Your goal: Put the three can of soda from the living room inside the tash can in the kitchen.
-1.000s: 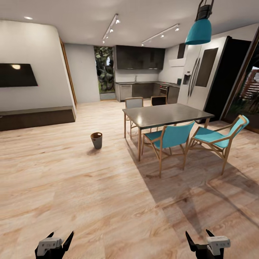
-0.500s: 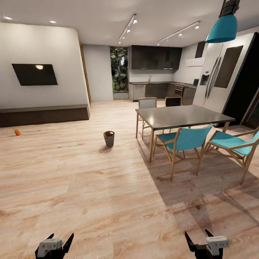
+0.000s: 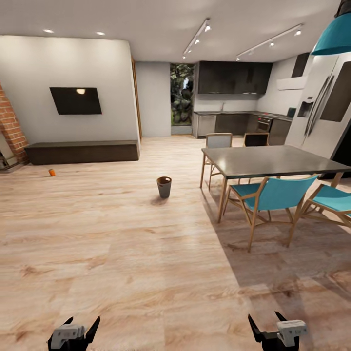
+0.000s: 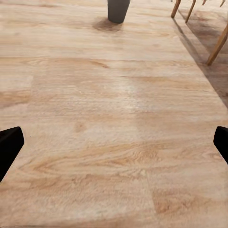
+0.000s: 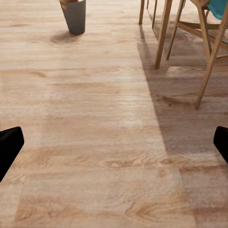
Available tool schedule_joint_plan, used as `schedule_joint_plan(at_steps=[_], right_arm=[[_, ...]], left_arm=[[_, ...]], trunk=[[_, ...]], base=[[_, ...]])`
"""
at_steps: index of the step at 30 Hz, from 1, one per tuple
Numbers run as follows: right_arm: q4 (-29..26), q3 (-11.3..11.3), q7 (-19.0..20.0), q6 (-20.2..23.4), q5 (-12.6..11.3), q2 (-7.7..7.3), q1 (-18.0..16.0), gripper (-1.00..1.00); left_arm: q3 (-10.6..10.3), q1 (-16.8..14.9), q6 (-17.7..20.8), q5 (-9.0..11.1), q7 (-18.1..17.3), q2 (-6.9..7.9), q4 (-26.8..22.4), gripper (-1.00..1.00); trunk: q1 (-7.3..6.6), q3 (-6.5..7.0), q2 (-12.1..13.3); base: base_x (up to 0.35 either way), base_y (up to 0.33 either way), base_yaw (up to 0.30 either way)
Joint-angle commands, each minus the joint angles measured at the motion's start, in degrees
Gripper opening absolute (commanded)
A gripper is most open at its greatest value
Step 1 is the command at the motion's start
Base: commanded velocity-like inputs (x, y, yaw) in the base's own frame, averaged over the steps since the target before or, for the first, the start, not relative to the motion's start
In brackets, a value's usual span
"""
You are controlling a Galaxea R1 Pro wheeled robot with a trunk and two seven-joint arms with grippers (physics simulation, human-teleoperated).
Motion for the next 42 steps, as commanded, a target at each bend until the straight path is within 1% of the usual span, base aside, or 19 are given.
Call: schedule_joint_plan(at_steps=[1, 19, 33, 37, 42], right_arm=[[0.00, 0.00, 0.00, 0.00, 0.00, 0.00, 0.00, 1.00], [0.00, 0.01, 0.00, -0.02, 0.00, 0.00, 0.00, 1.00], [0.00, 0.01, 0.00, 0.00, 0.00, 0.00, 0.00, 1.00], [0.00, 0.01, 0.00, 0.00, 0.00, 0.00, 0.00, 1.00], [0.00, 0.01, 0.00, 0.00, 0.00, 0.00, 0.00, 1.00]], left_arm=[[0.00, 0.00, 0.00, 0.00, 0.00, 0.00, 0.00, 1.00], [0.00, 0.00, 0.00, 0.00, 0.00, 0.00, 0.00, 1.00], [0.00, 0.00, 0.00, 0.00, 0.00, 0.00, 0.00, 1.00], [0.00, 0.00, 0.00, 0.00, 0.00, 0.00, 0.00, 1.00], [0.00, 0.00, -0.01, 0.02, 0.00, 0.00, 0.00, 1.00]], trunk=[[0.00, 0.00, 0.00], [0.00, 0.10, 0.00], [0.00, 0.68, 0.00], [0.00, 0.87, 0.00], [0.00, 0.92, 0.00]], base=[[0.000, 0.000, 0.247], [0.000, 0.000, 0.247], [0.000, 0.000, 0.235], [0.000, 0.000, 0.176], [0.010, 0.000, 0.041]])
